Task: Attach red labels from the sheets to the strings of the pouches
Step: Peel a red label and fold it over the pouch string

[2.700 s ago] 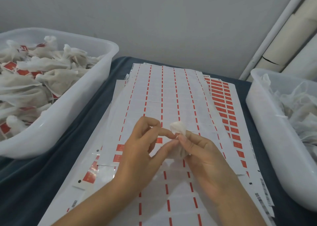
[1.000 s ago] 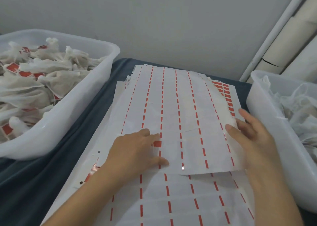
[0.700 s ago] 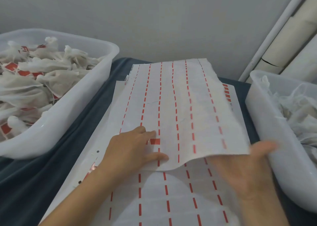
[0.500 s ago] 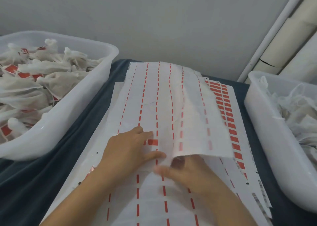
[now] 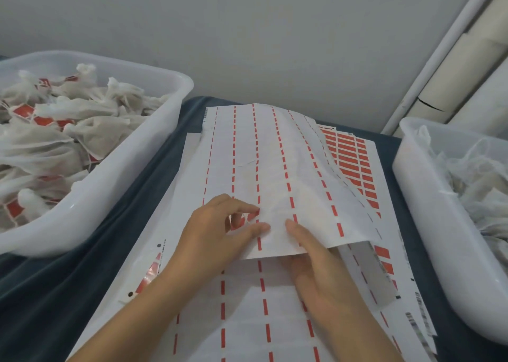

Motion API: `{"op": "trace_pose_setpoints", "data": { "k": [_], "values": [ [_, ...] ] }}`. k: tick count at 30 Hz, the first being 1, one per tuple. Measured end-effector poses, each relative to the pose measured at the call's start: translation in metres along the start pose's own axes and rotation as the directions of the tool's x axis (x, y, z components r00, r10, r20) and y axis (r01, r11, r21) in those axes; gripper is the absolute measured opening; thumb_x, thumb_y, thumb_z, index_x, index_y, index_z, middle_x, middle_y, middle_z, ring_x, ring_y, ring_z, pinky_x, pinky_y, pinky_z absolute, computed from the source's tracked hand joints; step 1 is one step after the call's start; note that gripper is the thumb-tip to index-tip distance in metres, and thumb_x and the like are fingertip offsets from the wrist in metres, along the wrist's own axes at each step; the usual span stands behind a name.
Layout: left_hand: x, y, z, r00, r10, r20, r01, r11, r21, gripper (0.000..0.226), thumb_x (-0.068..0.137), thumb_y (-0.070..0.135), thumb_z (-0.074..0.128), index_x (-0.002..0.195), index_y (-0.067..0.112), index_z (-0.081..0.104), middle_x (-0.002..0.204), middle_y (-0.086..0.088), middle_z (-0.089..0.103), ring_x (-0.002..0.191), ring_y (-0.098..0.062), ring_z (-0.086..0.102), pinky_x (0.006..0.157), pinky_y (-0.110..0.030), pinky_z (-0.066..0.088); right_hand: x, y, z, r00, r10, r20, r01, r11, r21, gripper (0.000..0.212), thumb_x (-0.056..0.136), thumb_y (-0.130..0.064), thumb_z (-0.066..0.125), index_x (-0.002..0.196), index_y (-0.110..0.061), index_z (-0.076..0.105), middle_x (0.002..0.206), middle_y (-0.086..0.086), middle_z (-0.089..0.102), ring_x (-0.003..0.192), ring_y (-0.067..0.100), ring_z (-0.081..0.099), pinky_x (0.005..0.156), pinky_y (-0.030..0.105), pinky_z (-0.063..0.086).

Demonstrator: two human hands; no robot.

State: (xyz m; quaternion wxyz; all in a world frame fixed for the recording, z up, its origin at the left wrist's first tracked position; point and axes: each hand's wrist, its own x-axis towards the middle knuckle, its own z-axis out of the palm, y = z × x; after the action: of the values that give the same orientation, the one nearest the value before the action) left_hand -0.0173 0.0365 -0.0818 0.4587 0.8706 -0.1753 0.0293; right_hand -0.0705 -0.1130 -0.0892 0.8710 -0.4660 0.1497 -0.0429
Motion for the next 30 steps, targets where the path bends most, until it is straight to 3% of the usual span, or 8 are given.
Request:
{"op": "trace_pose_setpoints", "data": {
  "k": [4,9,12,17,23,30],
  "values": [
    [-0.003,-0.002,0.004,0.998,0.039,0.042,-0.041,0.998,0.055,0.024,0.077,0.041,0.066,0.101,0.039,0.062,0.081,0.021,0.053,0.088,0.01,0.045,0.065,-0.01,0.045,-0.002,0.007,0.001,0.997,0.037,0.065,-0.022,0.977,-0.21,0.055,0.067,-0.017,0.075,0.117,-0.031,0.058,0.115,-0.004,0.068,0.107,0.021,0.063,0.096,0.05,0.047],
    [0.0,-0.002,-0.001,0.999,0.018,-0.035,-0.02,0.998,-0.062,0.02,0.08,0.036,0.066,0.087,0.052,0.055,0.08,0.019,0.054,0.083,0.009,0.047,0.069,-0.004,0.041,0.001,0.011,-0.006,0.997,0.059,-0.04,-0.068,0.954,-0.291,0.031,0.077,-0.018,0.073,0.096,-0.041,0.066,0.102,-0.008,0.072,0.097,0.02,0.068,0.09,0.052,0.051],
    [-0.001,0.002,0.0,0.998,0.053,-0.017,-0.054,0.998,-0.026,0.024,0.078,0.038,0.066,0.086,0.053,0.049,0.082,0.02,0.053,0.085,0.01,0.046,0.068,-0.002,0.04,0.001,0.013,-0.007,0.994,0.065,-0.093,-0.092,0.942,-0.323,0.024,0.077,-0.023,0.073,0.088,-0.044,0.068,0.096,-0.01,0.072,0.095,0.021,0.068,0.088,0.051,0.052],
    [-0.003,0.004,0.002,0.997,0.072,-0.027,-0.073,0.997,-0.022,0.024,0.079,0.034,0.067,0.078,0.051,0.049,0.077,0.02,0.052,0.081,0.009,0.046,0.066,-0.004,0.04,-0.003,0.011,-0.002,0.99,0.046,-0.134,-0.098,0.908,-0.408,0.036,0.066,-0.037,0.072,0.098,-0.039,0.058,0.106,-0.007,0.067,0.098,0.02,0.064,0.092,0.05,0.05],
    [-0.003,0.002,0.002,0.993,0.107,-0.05,-0.107,0.994,-0.002,0.013,0.08,0.028,0.068,0.083,0.037,0.058,0.072,0.016,0.052,0.08,0.004,0.048,0.066,-0.007,0.041,-0.005,0.006,0.003,0.986,0.033,-0.165,-0.116,0.842,-0.527,0.03,0.077,-0.04,0.068,0.102,-0.04,0.051,0.109,-0.012,0.06,0.102,0.017,0.059,0.097,0.045,0.047],
    [-0.001,0.003,0.0,0.998,0.056,-0.039,-0.057,0.998,-0.039,0.026,0.08,0.027,0.068,0.075,0.048,0.054,0.073,0.019,0.055,0.08,0.007,0.049,0.066,-0.005,0.042,-0.006,0.002,0.006,0.98,0.058,-0.19,-0.154,0.824,-0.545,0.03,0.077,-0.041,0.068,0.101,-0.041,0.049,0.109,-0.012,0.06,0.1,0.016,0.059,0.096,0.045,0.048]
  ]
}}
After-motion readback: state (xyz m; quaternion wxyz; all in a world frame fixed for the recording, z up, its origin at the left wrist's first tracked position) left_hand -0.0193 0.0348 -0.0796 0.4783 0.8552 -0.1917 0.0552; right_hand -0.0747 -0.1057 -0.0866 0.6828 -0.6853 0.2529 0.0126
